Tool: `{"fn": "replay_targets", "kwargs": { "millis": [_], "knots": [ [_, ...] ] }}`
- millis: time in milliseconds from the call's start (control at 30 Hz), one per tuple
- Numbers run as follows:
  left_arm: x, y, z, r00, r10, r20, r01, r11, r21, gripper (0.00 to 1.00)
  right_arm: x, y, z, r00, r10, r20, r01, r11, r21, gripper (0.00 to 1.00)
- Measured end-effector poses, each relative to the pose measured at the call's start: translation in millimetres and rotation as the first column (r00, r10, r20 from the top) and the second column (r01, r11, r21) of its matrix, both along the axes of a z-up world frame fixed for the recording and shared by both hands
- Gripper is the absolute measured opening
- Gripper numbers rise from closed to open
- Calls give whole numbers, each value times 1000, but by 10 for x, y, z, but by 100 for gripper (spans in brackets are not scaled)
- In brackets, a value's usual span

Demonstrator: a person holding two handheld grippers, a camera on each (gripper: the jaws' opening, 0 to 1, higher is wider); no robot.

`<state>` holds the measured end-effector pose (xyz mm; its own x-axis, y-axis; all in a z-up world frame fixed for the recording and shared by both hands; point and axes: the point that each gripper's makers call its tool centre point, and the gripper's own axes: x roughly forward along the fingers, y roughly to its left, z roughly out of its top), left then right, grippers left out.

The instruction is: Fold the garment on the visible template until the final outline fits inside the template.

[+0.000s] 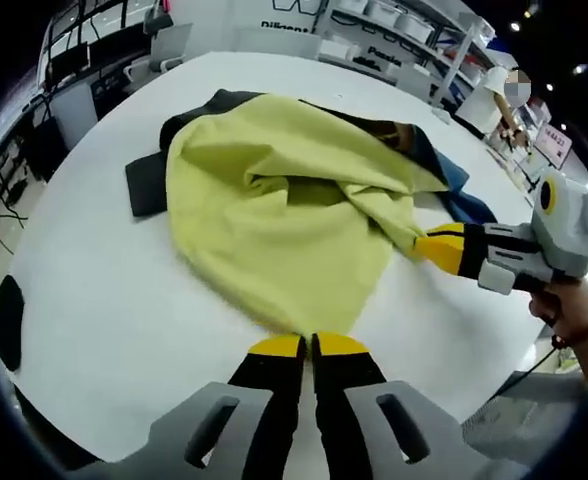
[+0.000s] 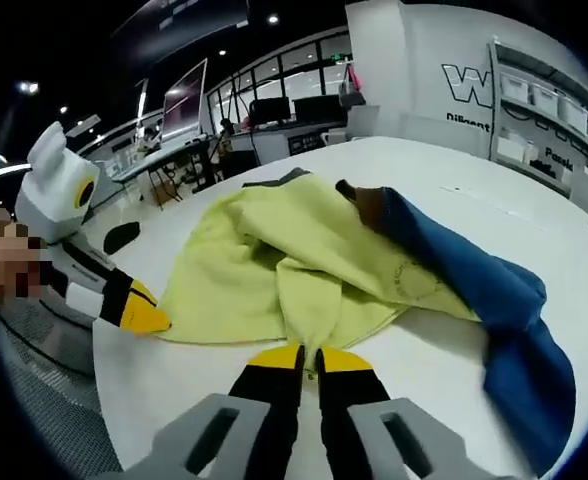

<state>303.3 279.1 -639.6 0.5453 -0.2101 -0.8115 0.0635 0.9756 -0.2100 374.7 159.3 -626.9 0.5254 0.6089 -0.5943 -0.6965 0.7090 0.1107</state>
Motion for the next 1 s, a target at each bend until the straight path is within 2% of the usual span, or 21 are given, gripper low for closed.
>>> {"fn": "replay_targets", "kwargs": {
  "millis": [100,200,300,433,600,700,800,1000],
  "knots": [
    [20,11,71,1000,-20,22,20,1000,8,5,29,-78,97,999,-33,-2,33,999,31,0],
    [34,42,153,998,-33,44,33,999,2,4,49,-138,130,999,-44,-1,44,999,26,0],
    [52,176,256,996,-53,73,50,998,38,4,131,-287,249,995,-98,13,98,994,48,0],
    [79,358,380,995,-33,93,31,999,25,4,216,-464,336,988,-154,32,152,987,54,0],
    [135,557,522,993,-2,122,2,1000,-3,4,271,-661,382,979,-198,45,197,980,39,0],
    [147,659,570,992,3,128,-3,1000,3,4,287,-755,427,973,-224,50,222,974,38,0],
    [142,772,612,991,13,133,-15,1000,10,4,266,-876,460,970,-236,58,236,972,1,0],
    [117,851,639,991,22,130,-21,1000,-6,4,178,-996,510,970,-240,46,241,970,-16,0]
  ]
}}
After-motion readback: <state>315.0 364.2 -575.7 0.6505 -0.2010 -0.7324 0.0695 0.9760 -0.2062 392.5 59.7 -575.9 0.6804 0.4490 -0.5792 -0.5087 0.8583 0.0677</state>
